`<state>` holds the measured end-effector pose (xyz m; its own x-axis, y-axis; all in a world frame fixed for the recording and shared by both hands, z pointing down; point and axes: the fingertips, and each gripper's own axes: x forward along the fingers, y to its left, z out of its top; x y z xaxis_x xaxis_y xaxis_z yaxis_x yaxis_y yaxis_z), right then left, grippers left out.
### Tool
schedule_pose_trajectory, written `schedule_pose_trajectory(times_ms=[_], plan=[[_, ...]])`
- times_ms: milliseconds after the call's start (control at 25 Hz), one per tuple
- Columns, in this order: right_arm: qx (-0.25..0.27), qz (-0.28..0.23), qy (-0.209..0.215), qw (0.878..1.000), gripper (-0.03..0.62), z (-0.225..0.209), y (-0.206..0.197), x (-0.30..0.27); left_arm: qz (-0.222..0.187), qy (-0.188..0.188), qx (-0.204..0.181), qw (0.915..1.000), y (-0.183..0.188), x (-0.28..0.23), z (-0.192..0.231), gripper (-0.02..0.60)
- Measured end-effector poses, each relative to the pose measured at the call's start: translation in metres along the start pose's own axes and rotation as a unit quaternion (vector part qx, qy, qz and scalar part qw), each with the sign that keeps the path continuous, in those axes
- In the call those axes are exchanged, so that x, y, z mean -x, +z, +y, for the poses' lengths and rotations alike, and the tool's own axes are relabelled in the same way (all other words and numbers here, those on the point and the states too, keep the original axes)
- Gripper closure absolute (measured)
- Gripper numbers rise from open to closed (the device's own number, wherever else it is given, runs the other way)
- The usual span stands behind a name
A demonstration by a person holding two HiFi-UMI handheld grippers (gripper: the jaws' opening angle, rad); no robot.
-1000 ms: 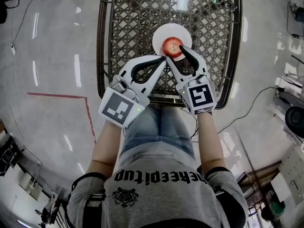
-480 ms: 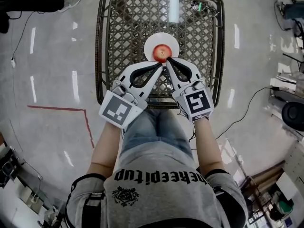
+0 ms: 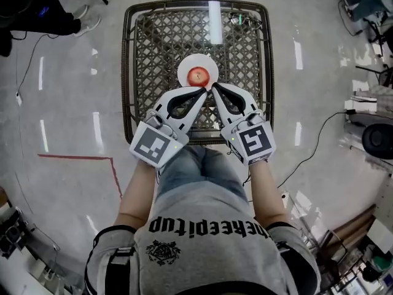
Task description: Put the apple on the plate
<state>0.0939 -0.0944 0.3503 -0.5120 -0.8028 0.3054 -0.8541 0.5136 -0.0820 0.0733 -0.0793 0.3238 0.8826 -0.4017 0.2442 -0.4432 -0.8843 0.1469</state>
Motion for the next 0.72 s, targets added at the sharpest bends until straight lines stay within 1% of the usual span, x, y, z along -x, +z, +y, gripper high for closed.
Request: schedule_pose_trajectory(times_ms=[280, 560, 720], plan=[[0.005, -0.02, -0.005, 1.0, 0.599, -0.003, 0.017, 0.019, -0.007, -0.008, -0.012, 0.9999, 0.009, -0.004, -0.014, 0.56], [0.012, -0.034, -0.01, 0.999, 0.599, 0.001, 0.031, 0.034, -0.011, -0.005, -0.016, 0.9998, 0.016, 0.002, -0.024, 0.56], [0.016, -0.046, -0.009, 0.999, 0.599, 0.004, 0.037, 0.043, -0.015, 0.0, -0.028, 0.9995, 0.02, 0.004, -0.029, 0.56]])
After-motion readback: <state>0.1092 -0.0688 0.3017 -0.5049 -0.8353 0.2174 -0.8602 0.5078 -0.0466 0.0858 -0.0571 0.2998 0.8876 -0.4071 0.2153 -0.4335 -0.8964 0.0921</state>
